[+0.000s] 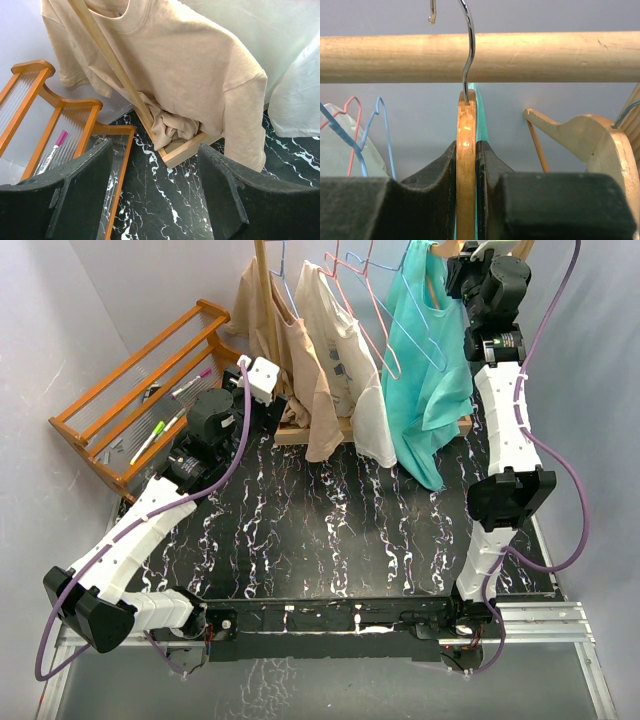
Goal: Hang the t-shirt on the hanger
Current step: Place the hanger at the clothesline.
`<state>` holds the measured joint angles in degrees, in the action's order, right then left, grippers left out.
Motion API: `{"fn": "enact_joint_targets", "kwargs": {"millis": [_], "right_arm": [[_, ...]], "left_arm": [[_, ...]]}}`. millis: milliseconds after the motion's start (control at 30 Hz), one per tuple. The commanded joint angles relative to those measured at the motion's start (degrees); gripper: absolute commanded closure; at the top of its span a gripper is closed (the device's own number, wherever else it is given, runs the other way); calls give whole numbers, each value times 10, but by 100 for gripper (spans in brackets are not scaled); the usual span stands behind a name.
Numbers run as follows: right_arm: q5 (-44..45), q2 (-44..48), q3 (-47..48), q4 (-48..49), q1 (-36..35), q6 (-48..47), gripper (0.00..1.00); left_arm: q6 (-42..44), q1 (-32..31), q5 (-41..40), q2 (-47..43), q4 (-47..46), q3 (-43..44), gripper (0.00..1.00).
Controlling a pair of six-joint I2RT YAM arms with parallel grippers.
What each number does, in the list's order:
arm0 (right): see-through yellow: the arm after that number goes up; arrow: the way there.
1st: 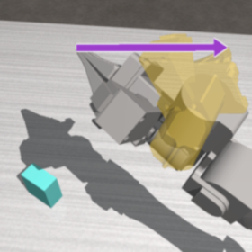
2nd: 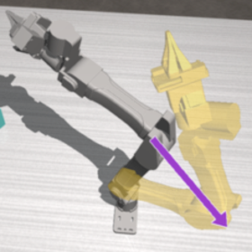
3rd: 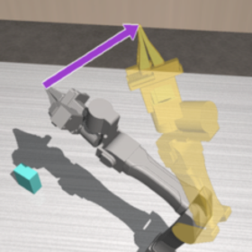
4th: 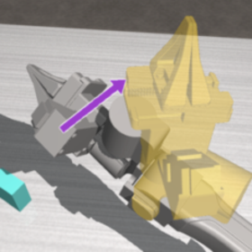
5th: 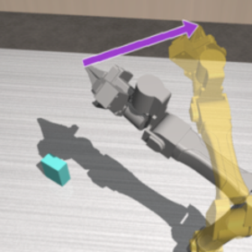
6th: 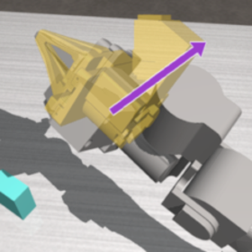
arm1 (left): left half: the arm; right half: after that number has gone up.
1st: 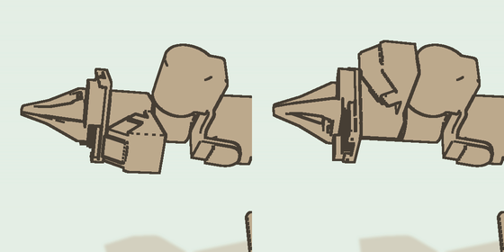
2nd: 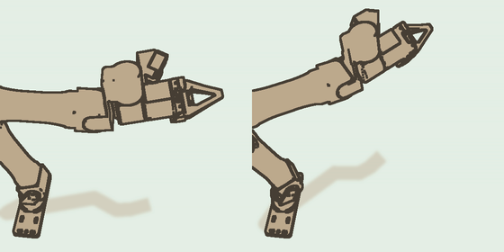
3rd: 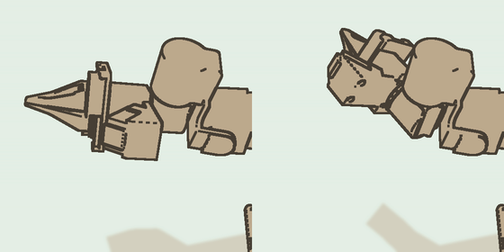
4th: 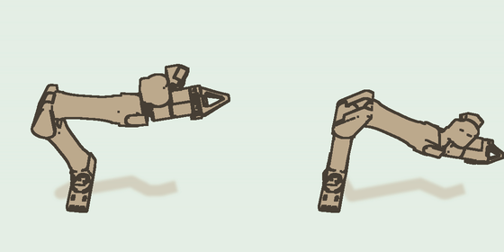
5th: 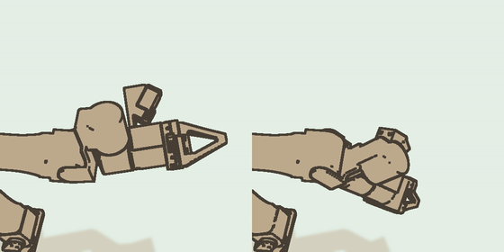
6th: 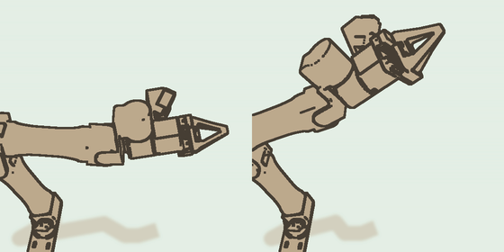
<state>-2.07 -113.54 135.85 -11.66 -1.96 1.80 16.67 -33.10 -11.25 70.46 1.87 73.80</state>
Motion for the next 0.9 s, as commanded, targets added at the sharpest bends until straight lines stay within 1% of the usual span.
{"fn": "enact_joint_targets", "kwargs": {"millis": [0,367,567,867], "right_arm": [[18,6,1,80,5,0,92],[21,-9,-9,80,5,1,92],[21,-26,0,72,5,-1,92],[24,-8,-64,85,5,-2,92]], "left_arm": [[-8,3,8,-16,-4,-9,33],[-13,3,12,-14,-6,-12,33],[-14,3,12,-18,-5,-18,33],[-14,2,12,-22,-5,-23,33]]}}
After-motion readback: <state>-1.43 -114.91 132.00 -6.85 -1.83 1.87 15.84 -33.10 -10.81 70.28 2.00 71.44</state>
